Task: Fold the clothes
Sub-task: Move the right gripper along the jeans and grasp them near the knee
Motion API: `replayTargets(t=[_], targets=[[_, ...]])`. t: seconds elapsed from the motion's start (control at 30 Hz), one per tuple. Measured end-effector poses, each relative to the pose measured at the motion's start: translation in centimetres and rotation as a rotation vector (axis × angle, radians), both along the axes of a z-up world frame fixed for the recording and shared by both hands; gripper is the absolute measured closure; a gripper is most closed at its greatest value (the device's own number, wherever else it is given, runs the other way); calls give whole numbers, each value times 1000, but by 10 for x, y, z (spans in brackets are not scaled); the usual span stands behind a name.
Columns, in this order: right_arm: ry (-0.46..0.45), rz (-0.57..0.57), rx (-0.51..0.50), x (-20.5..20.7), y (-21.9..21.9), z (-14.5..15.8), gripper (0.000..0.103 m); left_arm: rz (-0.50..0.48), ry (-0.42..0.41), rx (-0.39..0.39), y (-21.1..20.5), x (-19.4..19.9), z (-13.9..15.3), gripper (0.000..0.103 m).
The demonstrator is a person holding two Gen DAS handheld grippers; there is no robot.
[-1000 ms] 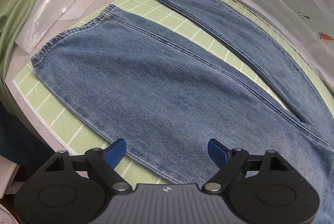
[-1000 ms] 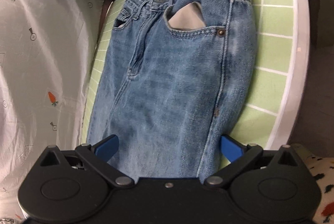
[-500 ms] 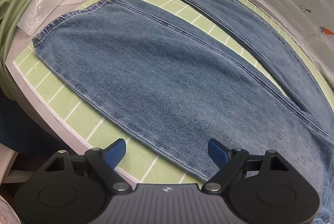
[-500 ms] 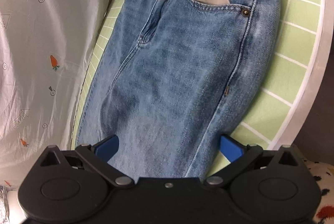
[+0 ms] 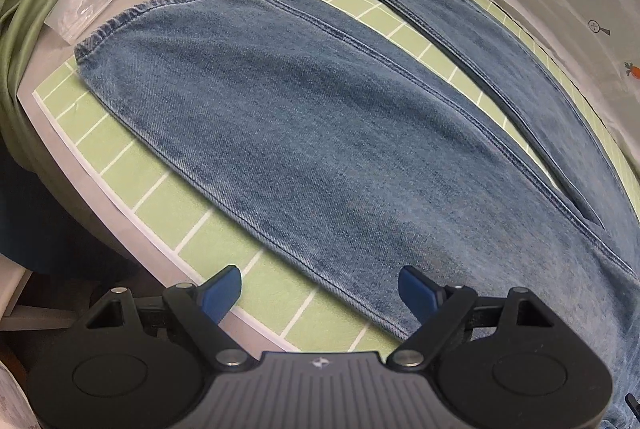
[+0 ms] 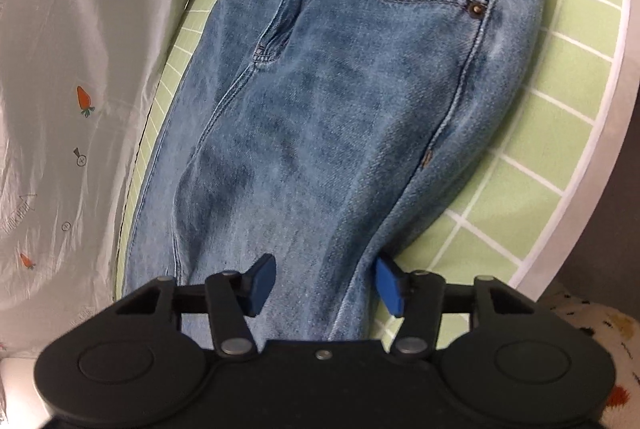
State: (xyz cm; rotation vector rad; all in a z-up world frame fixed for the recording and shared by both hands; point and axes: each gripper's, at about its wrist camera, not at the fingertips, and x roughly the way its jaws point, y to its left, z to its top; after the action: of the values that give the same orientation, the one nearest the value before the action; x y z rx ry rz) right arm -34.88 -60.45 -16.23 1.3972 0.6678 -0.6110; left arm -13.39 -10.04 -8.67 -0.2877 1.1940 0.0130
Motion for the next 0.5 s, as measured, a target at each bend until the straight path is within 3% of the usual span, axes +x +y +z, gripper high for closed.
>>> replayTargets(t=[0.4, 0.43, 0.5], targets=[[-75, -13, 167, -5, -1, -17, 48, 4, -2, 3, 0, -3, -1, 17], [-77, -12, 180, -5, -1, -18, 50, 5, -2, 3, 0, -3, -1, 17], [-73, -14, 217, -7, -1, -23, 73, 8, -2, 0, 0, -4, -1, 17]])
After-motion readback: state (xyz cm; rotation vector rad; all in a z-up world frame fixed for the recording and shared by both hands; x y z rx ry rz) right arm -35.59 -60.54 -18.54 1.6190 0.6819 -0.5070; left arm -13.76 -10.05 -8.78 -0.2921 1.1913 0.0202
